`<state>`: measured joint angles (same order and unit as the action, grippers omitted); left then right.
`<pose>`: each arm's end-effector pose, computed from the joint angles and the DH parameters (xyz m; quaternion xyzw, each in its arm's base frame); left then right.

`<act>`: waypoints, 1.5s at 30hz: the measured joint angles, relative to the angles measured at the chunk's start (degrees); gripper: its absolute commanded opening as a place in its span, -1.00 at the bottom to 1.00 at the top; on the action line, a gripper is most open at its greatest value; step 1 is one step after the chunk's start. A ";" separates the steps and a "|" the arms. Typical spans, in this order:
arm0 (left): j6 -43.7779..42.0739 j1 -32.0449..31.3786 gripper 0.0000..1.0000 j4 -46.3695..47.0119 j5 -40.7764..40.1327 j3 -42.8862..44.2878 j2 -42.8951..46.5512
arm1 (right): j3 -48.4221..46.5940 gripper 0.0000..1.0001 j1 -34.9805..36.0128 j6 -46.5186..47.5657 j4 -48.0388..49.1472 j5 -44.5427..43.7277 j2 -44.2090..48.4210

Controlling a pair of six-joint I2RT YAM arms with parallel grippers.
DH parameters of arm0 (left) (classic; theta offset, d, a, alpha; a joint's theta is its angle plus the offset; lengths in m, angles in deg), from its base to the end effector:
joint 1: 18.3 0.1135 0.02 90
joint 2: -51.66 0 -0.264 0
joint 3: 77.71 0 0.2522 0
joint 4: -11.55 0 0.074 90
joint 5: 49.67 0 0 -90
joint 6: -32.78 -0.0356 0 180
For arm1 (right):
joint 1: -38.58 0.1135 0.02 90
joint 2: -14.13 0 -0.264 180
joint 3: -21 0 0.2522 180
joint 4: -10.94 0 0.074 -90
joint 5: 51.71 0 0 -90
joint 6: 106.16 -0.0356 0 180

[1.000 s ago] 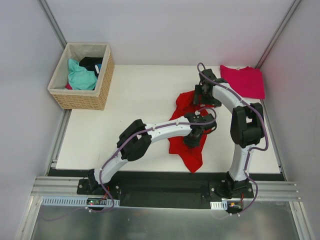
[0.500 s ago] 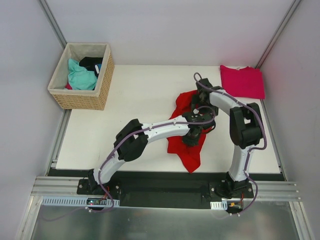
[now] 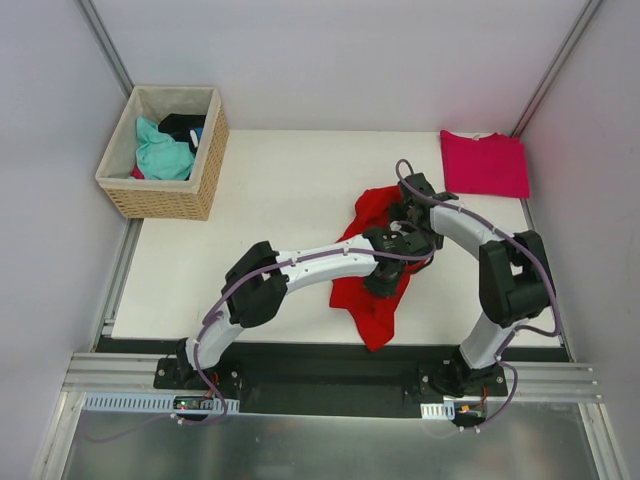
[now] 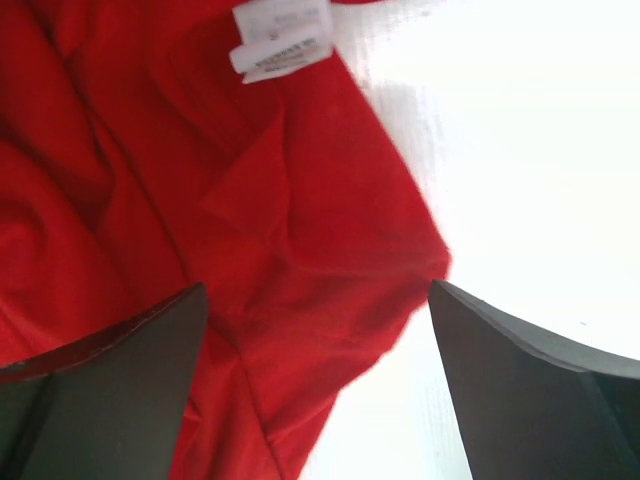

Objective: Fold and stack the t-shirts

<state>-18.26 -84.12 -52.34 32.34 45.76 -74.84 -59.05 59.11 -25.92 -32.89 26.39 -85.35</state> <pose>0.1977 -0.4283 0.2119 0.2135 0.9539 -0.1164 0.1759 0.3306 0.1160 0.1928 -0.0669 0.9656 -0.0373 0.2484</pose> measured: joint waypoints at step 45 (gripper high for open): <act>2.64 5.81 0.16 18.03 3.52 -19.56 11.43 | 11.67 0.93 6.25 -1.84 -14.16 -5.27 35.17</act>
<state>-15.62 -78.31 -34.31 35.86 26.20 -63.41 -47.37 65.36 -27.76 -47.05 21.12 -50.18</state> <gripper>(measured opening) 0.587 0.964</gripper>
